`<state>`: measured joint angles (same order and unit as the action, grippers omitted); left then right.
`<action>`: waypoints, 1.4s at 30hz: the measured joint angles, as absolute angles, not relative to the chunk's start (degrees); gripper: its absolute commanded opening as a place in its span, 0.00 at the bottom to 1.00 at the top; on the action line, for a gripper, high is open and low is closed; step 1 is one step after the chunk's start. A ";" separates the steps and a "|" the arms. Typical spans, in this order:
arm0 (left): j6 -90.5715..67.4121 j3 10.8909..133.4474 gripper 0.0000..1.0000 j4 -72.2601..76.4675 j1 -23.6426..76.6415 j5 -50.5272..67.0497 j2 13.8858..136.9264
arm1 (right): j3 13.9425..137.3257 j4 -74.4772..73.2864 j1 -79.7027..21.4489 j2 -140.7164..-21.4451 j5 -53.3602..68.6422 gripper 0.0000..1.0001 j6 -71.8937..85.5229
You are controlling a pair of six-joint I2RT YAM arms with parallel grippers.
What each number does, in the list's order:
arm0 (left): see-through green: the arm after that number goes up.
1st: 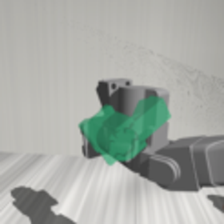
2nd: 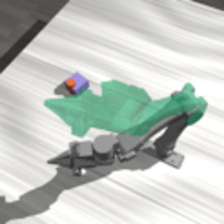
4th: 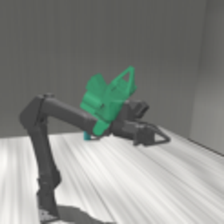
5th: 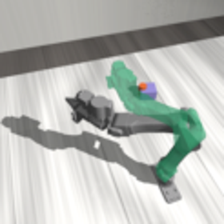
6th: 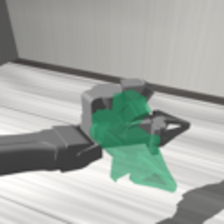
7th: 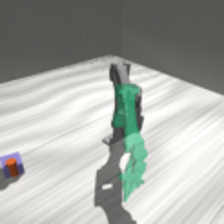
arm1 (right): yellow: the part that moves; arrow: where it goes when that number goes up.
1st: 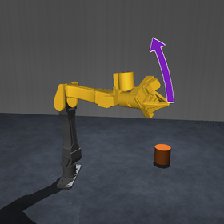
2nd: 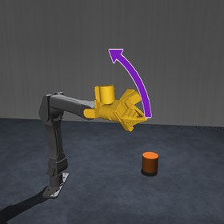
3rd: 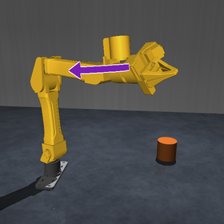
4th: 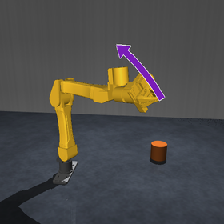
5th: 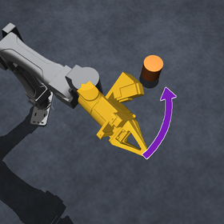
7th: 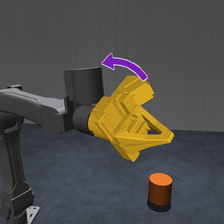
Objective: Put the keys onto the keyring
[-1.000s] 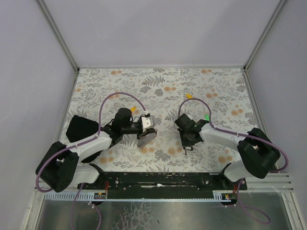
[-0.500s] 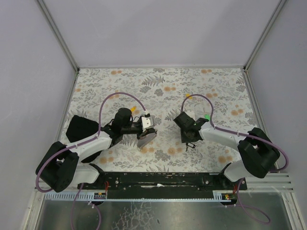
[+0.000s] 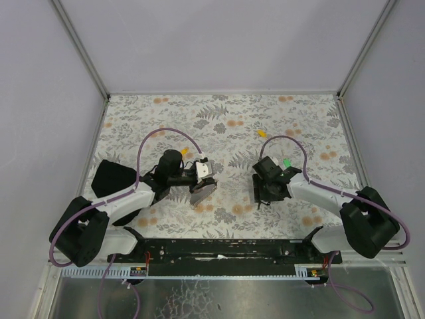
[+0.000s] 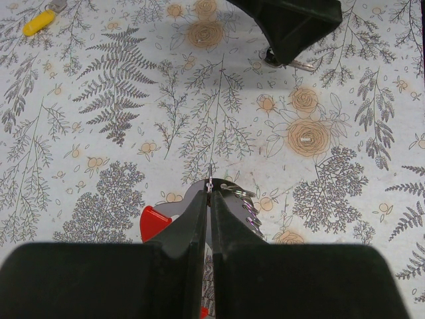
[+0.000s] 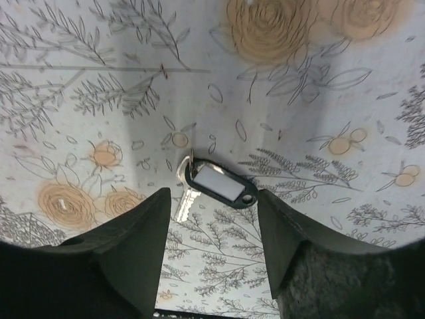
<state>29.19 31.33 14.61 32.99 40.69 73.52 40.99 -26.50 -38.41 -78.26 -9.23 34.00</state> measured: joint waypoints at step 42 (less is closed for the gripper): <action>29.15 31.33 0.00 14.57 32.99 40.45 72.36 | 47.44 -22.61 -47.35 -84.25 6.04 0.59 15.25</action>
